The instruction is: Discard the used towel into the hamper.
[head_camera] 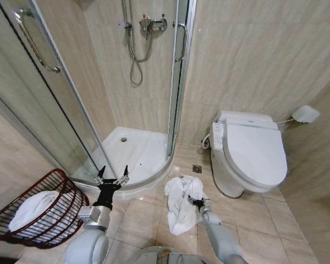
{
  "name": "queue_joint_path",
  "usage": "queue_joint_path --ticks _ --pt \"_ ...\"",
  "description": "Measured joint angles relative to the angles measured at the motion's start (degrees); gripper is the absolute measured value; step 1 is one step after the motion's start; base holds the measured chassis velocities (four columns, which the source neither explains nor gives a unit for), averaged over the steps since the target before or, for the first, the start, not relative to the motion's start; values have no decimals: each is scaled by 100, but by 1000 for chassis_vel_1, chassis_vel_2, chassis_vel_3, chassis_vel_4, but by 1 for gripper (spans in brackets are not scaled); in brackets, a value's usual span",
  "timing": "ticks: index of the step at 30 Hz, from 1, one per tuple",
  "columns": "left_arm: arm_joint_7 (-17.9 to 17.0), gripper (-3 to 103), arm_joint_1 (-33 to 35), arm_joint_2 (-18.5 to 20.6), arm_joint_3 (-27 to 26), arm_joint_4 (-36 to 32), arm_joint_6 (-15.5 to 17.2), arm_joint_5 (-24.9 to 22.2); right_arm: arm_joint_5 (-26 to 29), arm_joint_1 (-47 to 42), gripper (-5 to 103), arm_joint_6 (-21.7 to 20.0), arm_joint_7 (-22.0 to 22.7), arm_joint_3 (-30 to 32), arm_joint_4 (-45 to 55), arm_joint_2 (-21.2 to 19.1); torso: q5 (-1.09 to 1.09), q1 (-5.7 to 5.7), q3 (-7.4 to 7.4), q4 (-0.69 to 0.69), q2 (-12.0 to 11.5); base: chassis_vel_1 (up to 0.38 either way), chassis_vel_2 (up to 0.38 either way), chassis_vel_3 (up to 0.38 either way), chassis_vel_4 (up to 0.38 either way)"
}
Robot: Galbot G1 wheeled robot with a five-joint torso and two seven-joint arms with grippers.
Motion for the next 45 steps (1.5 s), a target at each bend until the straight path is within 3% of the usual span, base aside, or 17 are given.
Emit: queue_joint_path --ticks 6,13,15,18,21,30,37,45 --pt "0 100 0 0 0 0 0 0 -10 -76 65 42 3 57 77 -5 0 -3 -3 0 -6 0 0 0 0" --pt "0 100 0 0 0 0 0 0 -21 -229 33 102 17 101 259 -78 0 3 6 0 9 0 0 0 0" --pt "0 100 0 0 0 0 0 0 -21 -264 33 105 18 104 308 -92 0 4 8 0 12 0 0 0 0" --pt "0 100 0 0 0 0 0 0 -51 -345 19 178 8 119 403 -116 0 8 12 0 19 0 0 0 0" --pt "0 100 0 0 0 0 0 0 -155 -410 13 257 -17 154 494 -129 0 9 15 0 23 0 0 0 0" --pt "0 100 0 0 0 0 0 0 -453 -840 12 532 -81 349 1179 -180 0 14 21 1 34 0 0 0 0" --pt "0 100 0 0 0 0 0 0 -892 -1739 12 856 -161 707 2612 -248 1 17 25 0 42 0 0 0 0" --pt "0 100 0 0 0 0 0 0 -1028 -2833 12 705 -196 1268 4595 -137 3 19 28 -1 46 0 0 0 0"
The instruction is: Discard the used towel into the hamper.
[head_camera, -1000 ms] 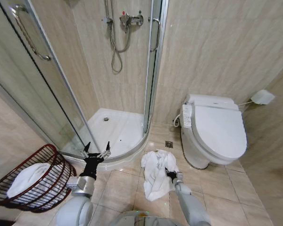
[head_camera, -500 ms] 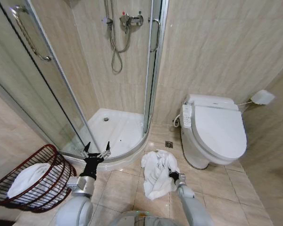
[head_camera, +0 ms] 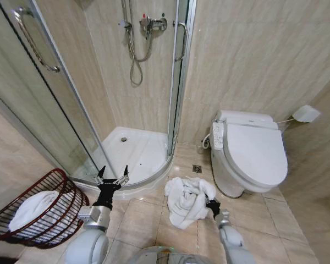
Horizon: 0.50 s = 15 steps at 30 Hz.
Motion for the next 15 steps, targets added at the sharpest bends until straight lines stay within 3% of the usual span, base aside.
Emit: queue_joint_path --ticks 2,7,15 --pt "0 100 0 0 0 0 0 0 -10 -502 12 -166 -60 277 1088 11 -3 0 0 0 3 0 0 0 0" --pt "0 100 0 0 0 0 0 0 325 -1040 12 -290 -178 553 2557 -178 -3 0 1 0 4 0 0 0 0" --pt "0 100 0 0 0 0 0 0 946 -1097 12 -423 -196 660 3500 -451 -2 2 3 1 5 0 0 0 0"
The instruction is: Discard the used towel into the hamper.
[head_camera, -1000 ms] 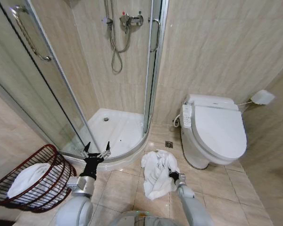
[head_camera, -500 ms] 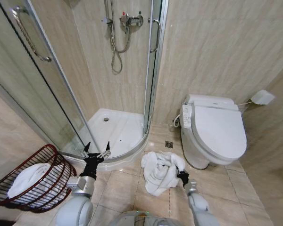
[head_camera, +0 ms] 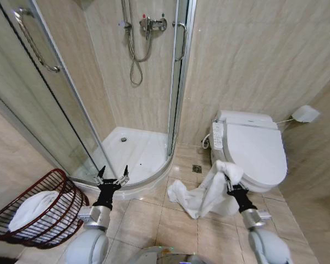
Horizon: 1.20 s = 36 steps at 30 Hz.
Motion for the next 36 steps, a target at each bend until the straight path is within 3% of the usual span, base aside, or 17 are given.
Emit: queue_joint_path --ticks 8,19,36 --pt "0 100 0 0 0 0 0 0 45 5 12 -81 63 14 675 -138 0 1 1 0 2 0 0 0 0" --pt "0 100 0 0 0 0 0 0 682 -162 12 -156 445 277 1882 -479 -1 1 1 -1 4 0 0 0 0" --pt "0 100 0 0 0 0 0 0 984 126 12 -488 846 369 2456 -715 -1 11 15 0 26 0 0 0 0"
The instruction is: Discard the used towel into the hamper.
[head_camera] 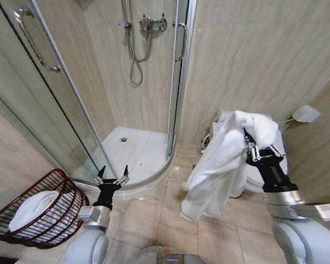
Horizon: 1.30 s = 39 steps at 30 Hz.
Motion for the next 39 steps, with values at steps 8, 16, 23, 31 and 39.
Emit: queue_joint_path --ticks 8,16,23,31,39 --pt "0 100 0 0 0 0 0 0 106 112 12 -102 62 6 -10 -22 -1 42 59 1 100 0 0 0 0" --pt "0 100 0 0 0 0 0 0 220 153 12 -111 114 82 -25 -109 0 107 149 0 257 0 0 0 0" --pt "0 100 0 0 0 0 0 0 352 225 12 -144 161 137 -32 -198 0 189 249 0 440 0 0 0 0" --pt "0 100 0 0 0 0 0 0 519 246 12 -179 220 294 -37 -285 -1 273 378 0 655 0 0 0 0" --pt "0 100 0 0 0 0 0 0 544 226 12 -195 222 299 -40 -274 0 345 484 0 832 0 0 0 0"
